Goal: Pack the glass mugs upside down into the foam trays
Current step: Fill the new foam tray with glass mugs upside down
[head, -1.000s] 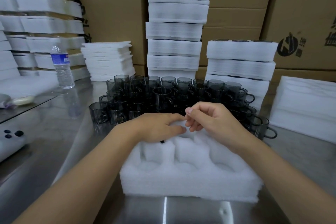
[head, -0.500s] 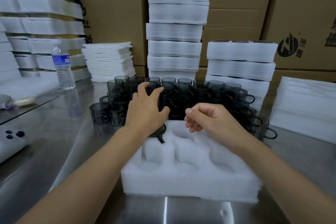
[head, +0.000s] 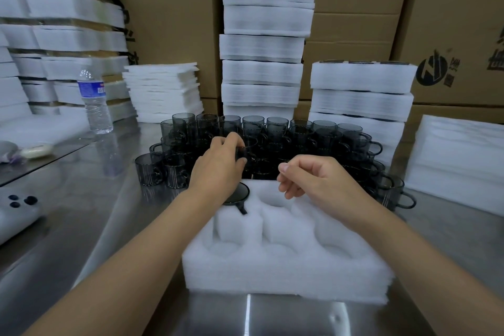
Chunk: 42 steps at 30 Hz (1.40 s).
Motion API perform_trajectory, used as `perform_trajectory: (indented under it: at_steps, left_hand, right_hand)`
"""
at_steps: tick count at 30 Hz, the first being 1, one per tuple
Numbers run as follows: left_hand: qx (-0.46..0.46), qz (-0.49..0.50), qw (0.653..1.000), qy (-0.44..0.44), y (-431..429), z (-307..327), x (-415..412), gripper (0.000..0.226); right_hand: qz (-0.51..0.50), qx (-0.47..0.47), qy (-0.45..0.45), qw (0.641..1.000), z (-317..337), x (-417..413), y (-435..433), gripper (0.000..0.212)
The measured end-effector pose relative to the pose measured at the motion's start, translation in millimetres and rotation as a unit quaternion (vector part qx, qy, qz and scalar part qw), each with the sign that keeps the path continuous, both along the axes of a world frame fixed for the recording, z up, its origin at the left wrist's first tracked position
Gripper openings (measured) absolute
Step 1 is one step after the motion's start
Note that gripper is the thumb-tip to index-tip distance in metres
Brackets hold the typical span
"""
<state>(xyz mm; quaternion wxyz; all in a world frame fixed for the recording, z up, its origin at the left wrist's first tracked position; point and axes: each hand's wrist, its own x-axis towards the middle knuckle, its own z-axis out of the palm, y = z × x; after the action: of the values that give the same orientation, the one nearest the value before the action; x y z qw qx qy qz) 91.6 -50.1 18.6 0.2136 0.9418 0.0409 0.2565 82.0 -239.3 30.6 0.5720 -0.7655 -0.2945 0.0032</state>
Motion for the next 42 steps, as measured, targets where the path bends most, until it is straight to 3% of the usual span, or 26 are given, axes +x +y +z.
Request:
perform_trajectory:
  at_steps: [6, 13, 19, 24, 33, 42]
  left_hand:
    - [0.013, -0.036, 0.994, -0.098, -1.7, 0.4, -1.0, 0.016]
    - [0.084, -0.169, 0.957, -0.219, -13.2, 8.9, -11.6, 0.015]
    - [0.099, -0.228, 0.944, -0.217, -16.7, 9.3, -15.1, 0.014]
    - [0.095, -0.229, 0.942, -0.224, -15.9, 7.4, -15.2, 0.016]
    - [0.004, -0.261, 0.956, -0.133, -12.8, 3.6, -14.4, 0.083]
    - [0.06, -0.295, 0.947, -0.116, -10.9, 6.5, -18.9, 0.083]
  right_hand:
    - [-0.014, 0.014, -0.005, 1.0, -0.6, 1.8, 1.6, 0.022]
    - [-0.121, 0.125, 0.005, 0.985, -2.8, 11.3, -1.3, 0.004]
    - [-0.112, 0.154, 0.066, 0.979, -3.0, 14.5, 1.6, 0.021]
    - [-0.102, 0.165, 0.076, 0.978, -3.9, 15.8, 0.6, 0.021]
    - [-0.128, 0.185, 0.06, 0.972, -1.9, 17.7, -2.9, 0.021]
    - [-0.173, 0.183, -0.01, 0.968, -2.9, 18.4, -5.7, 0.03]
